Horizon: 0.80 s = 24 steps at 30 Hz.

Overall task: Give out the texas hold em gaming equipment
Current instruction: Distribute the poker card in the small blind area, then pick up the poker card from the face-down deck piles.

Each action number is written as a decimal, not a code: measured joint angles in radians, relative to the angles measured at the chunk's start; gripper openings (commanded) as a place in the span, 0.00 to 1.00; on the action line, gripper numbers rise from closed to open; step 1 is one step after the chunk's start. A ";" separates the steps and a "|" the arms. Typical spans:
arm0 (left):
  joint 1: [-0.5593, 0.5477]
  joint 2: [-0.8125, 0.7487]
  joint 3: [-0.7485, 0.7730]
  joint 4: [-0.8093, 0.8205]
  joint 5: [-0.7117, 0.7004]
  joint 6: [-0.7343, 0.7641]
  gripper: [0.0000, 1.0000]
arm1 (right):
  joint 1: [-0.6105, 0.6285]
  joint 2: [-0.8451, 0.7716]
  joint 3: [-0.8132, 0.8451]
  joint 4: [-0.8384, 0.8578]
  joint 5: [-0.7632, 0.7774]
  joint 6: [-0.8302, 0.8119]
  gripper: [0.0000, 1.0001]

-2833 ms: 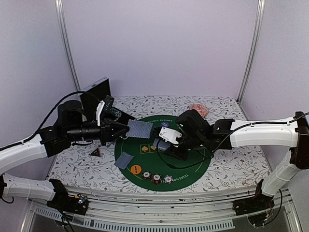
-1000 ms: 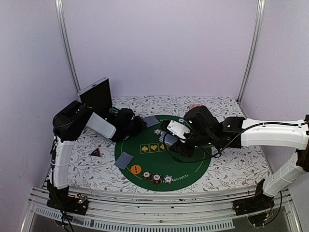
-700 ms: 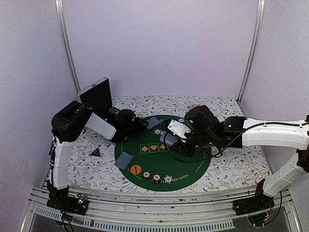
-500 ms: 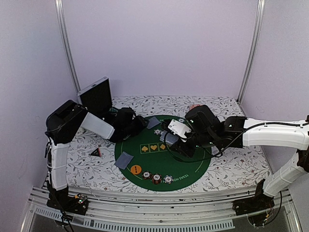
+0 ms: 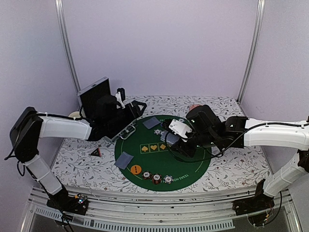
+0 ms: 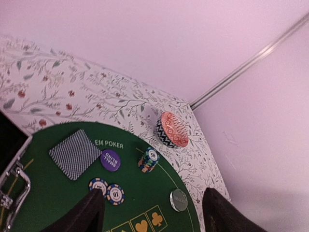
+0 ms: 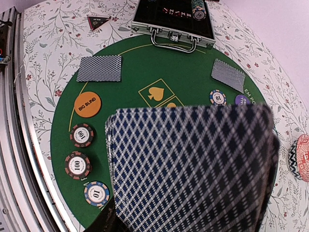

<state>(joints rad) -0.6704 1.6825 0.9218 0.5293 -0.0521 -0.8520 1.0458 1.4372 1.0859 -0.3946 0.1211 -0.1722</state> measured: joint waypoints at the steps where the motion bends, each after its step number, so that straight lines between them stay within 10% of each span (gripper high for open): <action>1: -0.007 -0.045 -0.006 -0.005 0.010 0.039 0.80 | 0.000 0.000 0.000 0.000 0.000 0.000 0.43; 11: -0.021 -0.385 -0.167 -0.064 0.328 0.318 0.92 | 0.000 0.000 0.000 0.002 -0.004 -0.003 0.43; 24: -0.172 -0.352 -0.112 -0.277 0.606 0.552 0.94 | 0.018 0.034 0.034 -0.002 -0.024 -0.019 0.43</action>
<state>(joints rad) -0.8421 1.3308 0.8101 0.2520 0.5537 -0.3000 1.0641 1.4715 1.1198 -0.3962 0.0975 -0.1913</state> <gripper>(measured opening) 0.971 0.434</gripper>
